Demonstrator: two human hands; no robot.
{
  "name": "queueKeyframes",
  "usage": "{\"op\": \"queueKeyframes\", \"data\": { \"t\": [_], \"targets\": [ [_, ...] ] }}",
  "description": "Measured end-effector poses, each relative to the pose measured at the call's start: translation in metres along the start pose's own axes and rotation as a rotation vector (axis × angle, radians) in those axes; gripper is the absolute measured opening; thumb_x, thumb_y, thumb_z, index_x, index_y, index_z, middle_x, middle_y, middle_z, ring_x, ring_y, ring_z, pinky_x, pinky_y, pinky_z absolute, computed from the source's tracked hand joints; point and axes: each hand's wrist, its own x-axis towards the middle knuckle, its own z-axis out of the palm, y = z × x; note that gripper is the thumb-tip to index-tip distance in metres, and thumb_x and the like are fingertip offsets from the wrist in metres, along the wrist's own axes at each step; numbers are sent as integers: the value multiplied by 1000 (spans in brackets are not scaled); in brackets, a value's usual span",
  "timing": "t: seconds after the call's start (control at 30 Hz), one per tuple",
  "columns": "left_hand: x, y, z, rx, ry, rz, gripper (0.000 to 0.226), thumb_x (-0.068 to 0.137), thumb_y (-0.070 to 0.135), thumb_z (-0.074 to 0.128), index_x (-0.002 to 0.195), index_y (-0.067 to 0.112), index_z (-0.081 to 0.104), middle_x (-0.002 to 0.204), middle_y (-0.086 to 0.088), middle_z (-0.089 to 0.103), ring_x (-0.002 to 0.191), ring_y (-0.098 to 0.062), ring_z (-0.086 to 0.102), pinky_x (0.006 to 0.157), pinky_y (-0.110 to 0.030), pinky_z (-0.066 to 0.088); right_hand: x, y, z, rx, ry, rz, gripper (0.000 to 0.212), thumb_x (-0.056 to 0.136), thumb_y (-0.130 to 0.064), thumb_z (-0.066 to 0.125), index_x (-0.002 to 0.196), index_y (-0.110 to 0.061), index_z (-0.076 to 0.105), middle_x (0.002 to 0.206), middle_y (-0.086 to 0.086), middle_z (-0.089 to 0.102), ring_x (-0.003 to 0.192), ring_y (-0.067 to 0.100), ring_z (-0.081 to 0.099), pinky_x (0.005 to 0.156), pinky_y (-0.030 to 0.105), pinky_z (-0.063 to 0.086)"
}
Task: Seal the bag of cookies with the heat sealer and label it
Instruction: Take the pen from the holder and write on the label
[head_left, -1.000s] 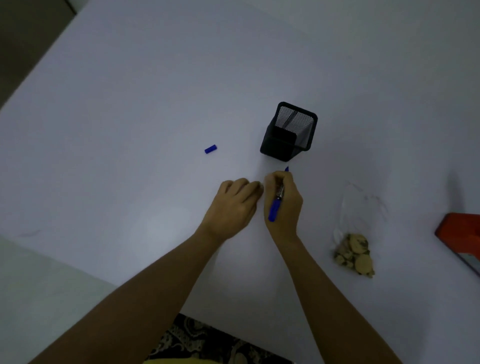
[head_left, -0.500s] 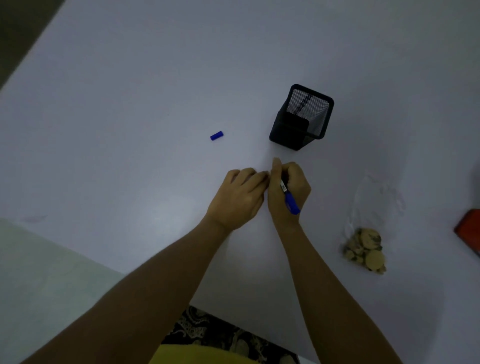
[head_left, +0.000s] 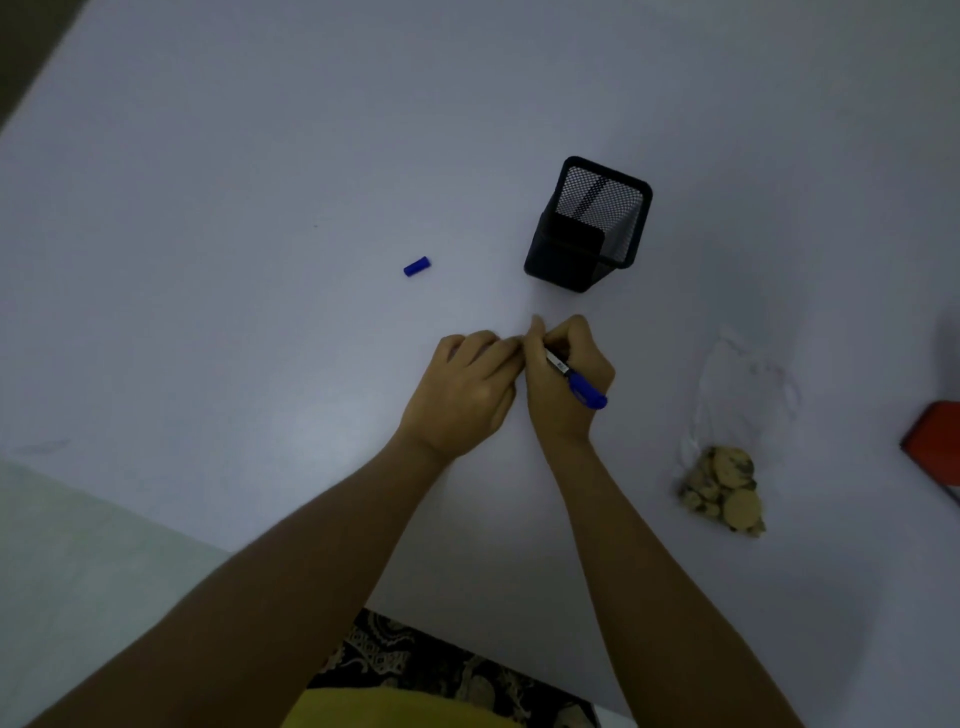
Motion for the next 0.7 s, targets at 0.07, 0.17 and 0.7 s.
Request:
{"op": "queueKeyframes", "data": {
  "t": [0.07, 0.17, 0.7],
  "targets": [
    [0, 0, 1, 4, 11, 1, 26, 85, 12, 58, 111, 10, 65, 110, -4, 68, 100, -21, 56, 80, -35, 44, 0, 1, -1, 12, 5, 11, 30, 88, -1, 62, 63, -8, 47, 56, 2, 48, 51, 9, 44, 52, 9, 38],
    [0, 0, 1, -1, 11, 2, 28, 85, 13, 59, 112, 9, 65, 110, -5, 68, 101, -20, 53, 79, -36, 46, 0, 3, 0, -8, 16, -3, 29, 87, 1, 62, 63, -7, 47, 56, 3, 48, 52, 8, 43, 52, 8, 37],
    [-2, 0, 4, -16, 26, -15, 31, 84, 11, 63, 114, 8, 65, 113, -7, 68, 103, -20, 52, 82, -36, 45, 0, -1, -1, 11, 20, 57, 29, 90, -1, 59, 65, -9, 46, 56, 5, 49, 51, 8, 44, 48, 11, 37]
  ]
}}
